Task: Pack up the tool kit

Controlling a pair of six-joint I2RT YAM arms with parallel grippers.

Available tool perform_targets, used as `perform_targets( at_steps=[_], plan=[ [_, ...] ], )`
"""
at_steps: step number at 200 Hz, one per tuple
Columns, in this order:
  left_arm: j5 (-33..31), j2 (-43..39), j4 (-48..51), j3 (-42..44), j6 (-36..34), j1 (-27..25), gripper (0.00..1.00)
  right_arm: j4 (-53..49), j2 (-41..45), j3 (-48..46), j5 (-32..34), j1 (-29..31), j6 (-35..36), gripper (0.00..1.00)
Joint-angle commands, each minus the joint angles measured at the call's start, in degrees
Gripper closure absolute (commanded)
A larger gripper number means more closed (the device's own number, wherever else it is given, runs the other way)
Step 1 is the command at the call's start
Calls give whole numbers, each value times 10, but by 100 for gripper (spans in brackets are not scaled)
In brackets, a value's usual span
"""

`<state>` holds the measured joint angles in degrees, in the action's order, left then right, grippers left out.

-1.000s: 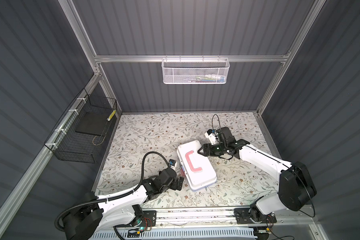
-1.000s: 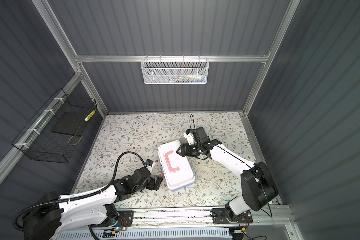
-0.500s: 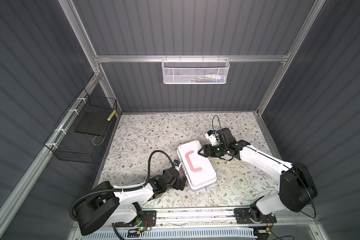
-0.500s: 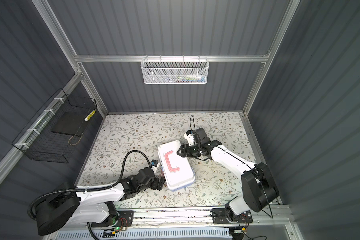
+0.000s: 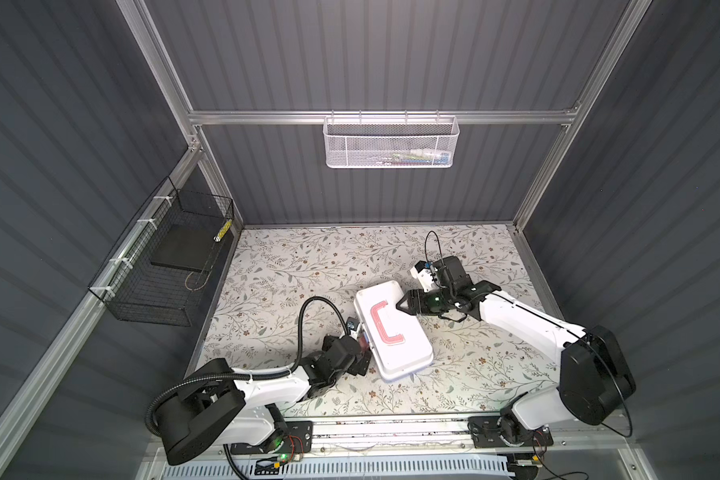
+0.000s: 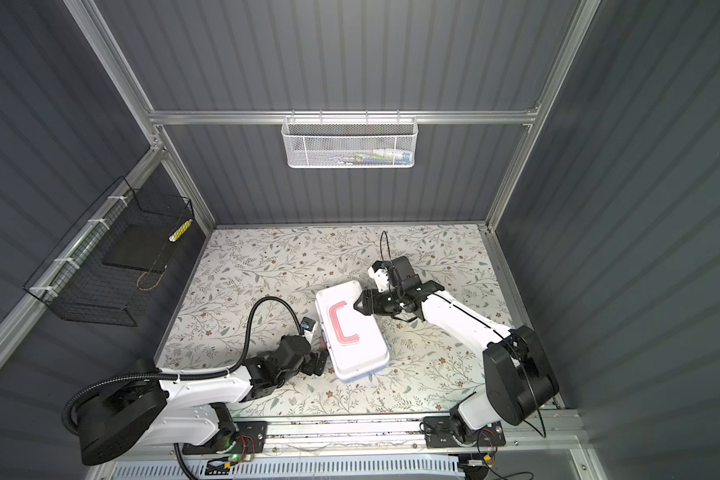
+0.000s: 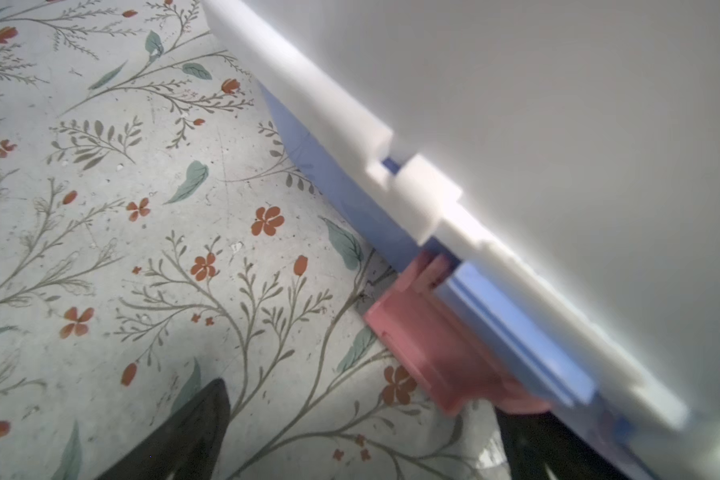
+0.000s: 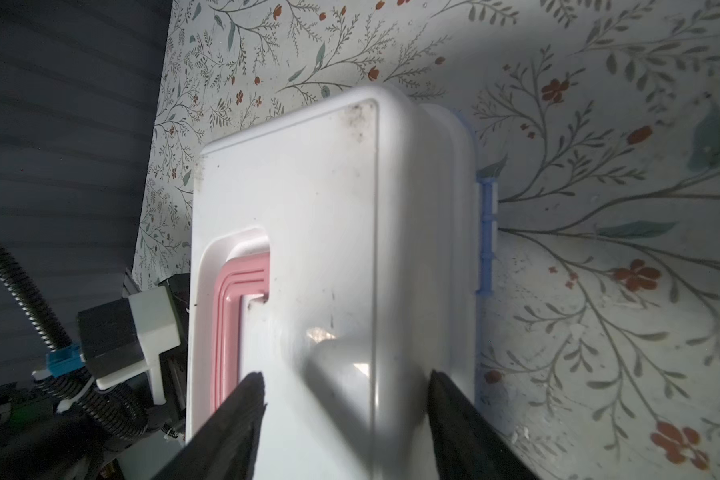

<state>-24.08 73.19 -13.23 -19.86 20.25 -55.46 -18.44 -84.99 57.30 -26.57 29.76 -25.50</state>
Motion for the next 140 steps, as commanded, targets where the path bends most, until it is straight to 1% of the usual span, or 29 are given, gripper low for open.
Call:
perform_targets(
  at_steps=[1, 39, 86, 111, 123, 140],
  plan=[
    [-56, -37, 13, -5, -3, 3, 0, -9, 11, -10, -25, 7, -3, 35],
    [-40, -72, 27, 15, 30, 3, 1, -4, 7, -10, -27, 7, -6, 36],
    [-62, -60, 52, 5, 61, 3, 2, -3, 8, -12, -28, 7, -5, 36],
    [-67, -67, 66, 3, 72, 3, 3, 0, 7, -16, -25, 7, -7, 36],
    [-67, -74, 67, 4, 71, 4, 6, 4, 7, -17, -29, 7, -8, 36],
    [-67, -81, 75, -3, 66, 3, 15, 9, 7, -20, -27, 7, -12, 36]
  ],
)
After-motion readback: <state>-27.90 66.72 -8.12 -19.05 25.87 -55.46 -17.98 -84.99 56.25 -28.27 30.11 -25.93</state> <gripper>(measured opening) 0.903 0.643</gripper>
